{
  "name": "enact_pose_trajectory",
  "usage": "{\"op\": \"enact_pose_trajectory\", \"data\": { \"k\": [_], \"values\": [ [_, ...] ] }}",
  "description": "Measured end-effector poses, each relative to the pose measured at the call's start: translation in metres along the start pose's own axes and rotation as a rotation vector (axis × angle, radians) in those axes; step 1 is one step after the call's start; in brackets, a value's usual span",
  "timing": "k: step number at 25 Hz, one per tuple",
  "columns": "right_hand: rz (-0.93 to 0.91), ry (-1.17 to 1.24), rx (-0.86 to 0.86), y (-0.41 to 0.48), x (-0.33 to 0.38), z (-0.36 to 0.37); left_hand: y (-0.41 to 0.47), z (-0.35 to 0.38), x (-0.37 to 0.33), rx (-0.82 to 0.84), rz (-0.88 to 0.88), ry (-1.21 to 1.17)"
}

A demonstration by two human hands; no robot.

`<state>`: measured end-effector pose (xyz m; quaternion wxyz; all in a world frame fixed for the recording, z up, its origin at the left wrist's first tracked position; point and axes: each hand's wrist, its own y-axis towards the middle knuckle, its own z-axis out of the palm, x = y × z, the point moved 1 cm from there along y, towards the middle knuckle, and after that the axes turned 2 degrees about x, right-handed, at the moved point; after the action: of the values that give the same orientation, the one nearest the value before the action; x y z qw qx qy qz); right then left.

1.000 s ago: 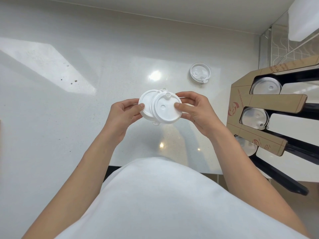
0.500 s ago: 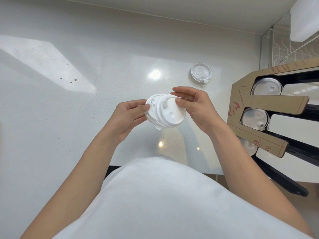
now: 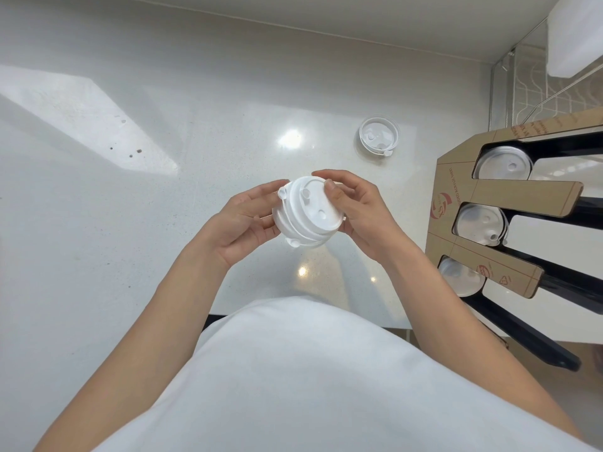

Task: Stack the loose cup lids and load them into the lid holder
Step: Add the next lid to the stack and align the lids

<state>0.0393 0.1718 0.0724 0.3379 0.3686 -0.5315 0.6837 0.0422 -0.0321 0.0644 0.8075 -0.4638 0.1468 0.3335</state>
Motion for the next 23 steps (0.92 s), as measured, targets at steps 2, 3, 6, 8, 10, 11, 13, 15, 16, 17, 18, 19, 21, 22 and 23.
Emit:
{"op": "enact_pose_trajectory", "data": {
  "k": [2,3,6,8,10,11,13,15,16,17,18,19,21,22,23],
  "values": [
    [-0.021,-0.039,0.025,0.001,0.001,-0.003,0.000,0.002,-0.002,-0.021,0.001,-0.017],
    [-0.030,-0.064,0.018,0.002,0.002,-0.005,0.001,0.003,-0.002,-0.029,0.007,-0.015],
    [-0.028,-0.105,-0.029,0.003,0.005,-0.008,0.000,0.008,-0.004,-0.050,0.007,0.030],
    [-0.042,-0.127,-0.031,0.004,0.007,-0.009,-0.002,0.012,-0.005,-0.059,0.001,0.072],
    [-0.057,-0.138,-0.032,0.004,0.006,-0.008,-0.002,0.015,-0.005,-0.064,0.005,0.125],
    [-0.060,-0.139,-0.038,0.004,0.006,-0.007,-0.002,0.016,-0.004,-0.065,0.013,0.151],
    [-0.064,-0.130,-0.072,0.005,0.004,-0.006,0.000,0.016,-0.003,-0.071,0.021,0.179],
    [-0.068,-0.088,-0.130,0.006,0.003,-0.004,0.000,0.015,-0.004,-0.063,0.019,0.162],
    [-0.062,-0.055,-0.159,0.007,0.003,-0.004,0.000,0.015,-0.005,-0.052,0.018,0.144],
    [-0.051,-0.020,-0.178,0.007,0.003,-0.004,0.000,0.014,-0.005,-0.046,0.017,0.123],
    [-0.039,0.015,-0.183,0.006,0.002,-0.004,-0.001,0.014,-0.005,-0.042,0.018,0.105],
    [-0.028,0.054,-0.178,0.006,0.002,-0.003,-0.001,0.014,-0.006,-0.040,0.022,0.089],
    [-0.004,0.148,-0.145,0.003,0.003,-0.003,-0.001,0.013,-0.006,-0.034,0.032,0.064],
    [0.010,0.186,-0.114,0.001,0.003,-0.003,-0.001,0.012,-0.006,-0.031,0.038,0.052],
    [0.026,0.204,-0.076,-0.001,0.003,-0.003,0.000,0.012,-0.007,-0.027,0.043,0.042]
  ]
}}
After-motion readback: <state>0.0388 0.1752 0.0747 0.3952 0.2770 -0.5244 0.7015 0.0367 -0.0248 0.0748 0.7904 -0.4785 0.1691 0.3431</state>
